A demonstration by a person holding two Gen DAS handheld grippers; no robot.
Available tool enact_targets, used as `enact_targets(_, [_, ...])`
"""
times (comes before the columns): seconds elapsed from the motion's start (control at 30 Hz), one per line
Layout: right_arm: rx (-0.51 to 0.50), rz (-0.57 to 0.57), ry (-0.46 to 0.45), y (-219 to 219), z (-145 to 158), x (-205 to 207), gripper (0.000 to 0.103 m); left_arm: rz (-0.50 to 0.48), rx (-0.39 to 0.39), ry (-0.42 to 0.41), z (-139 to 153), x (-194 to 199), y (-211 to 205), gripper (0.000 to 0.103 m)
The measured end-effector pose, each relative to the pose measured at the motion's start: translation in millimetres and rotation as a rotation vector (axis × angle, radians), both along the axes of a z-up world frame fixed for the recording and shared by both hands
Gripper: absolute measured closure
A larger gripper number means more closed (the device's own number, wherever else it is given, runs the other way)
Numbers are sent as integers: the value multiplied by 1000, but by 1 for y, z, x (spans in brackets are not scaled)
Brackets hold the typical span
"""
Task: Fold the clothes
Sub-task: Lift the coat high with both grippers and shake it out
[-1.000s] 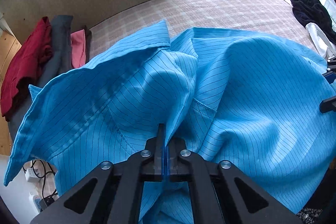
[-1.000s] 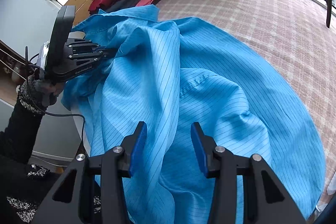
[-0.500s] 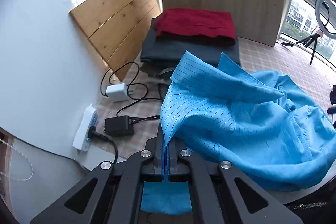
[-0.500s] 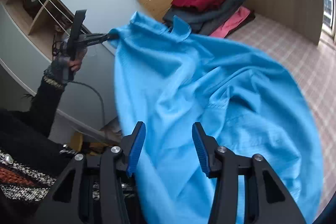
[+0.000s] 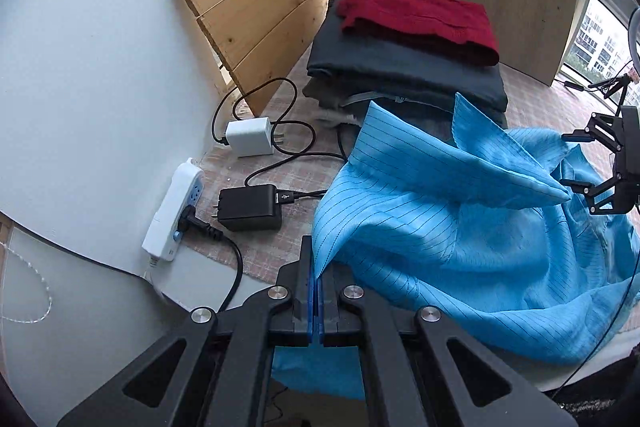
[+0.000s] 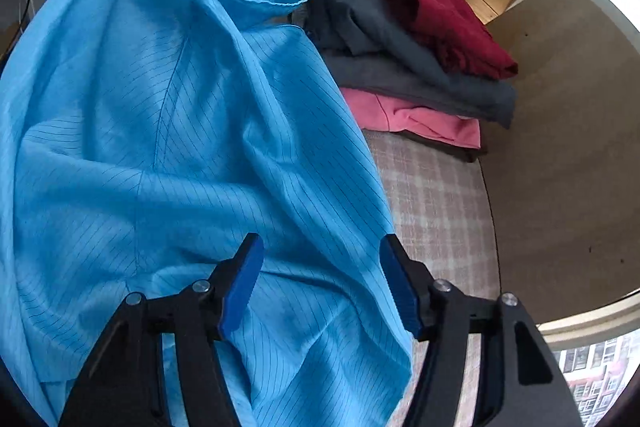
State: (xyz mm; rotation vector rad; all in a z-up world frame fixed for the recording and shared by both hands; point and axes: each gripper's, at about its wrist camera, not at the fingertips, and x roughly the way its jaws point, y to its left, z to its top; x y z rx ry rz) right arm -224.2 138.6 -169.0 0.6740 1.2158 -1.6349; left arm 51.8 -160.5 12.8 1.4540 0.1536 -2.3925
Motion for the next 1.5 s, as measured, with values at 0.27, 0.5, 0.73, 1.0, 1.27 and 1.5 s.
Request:
enact_targets(0.27, [-299,-354,-266,44,64,-53,102,-65,-37,115,52,3,21,103])
enact_targets(0.5, [-681,-578,-84,158,217,-29,102,-244,-137,314,153,-28,63,103])
enact_targets(0.73, [-828,-781,340,243,384,44,103,-542,-275,539,278,-82,135,103])
enact_targets(1.0, [-852,-973,742,290,535,181,102,-724,-425,769,386,-54,198,103])
enact_targets(1.27, [-833,-995,884,299,571,289,102,-674,-553,870,418,38,222,102])
enact_targets(1.5, [-785,-1009,859,318,558,331,102,-625,-583,840,421,90,233,102])
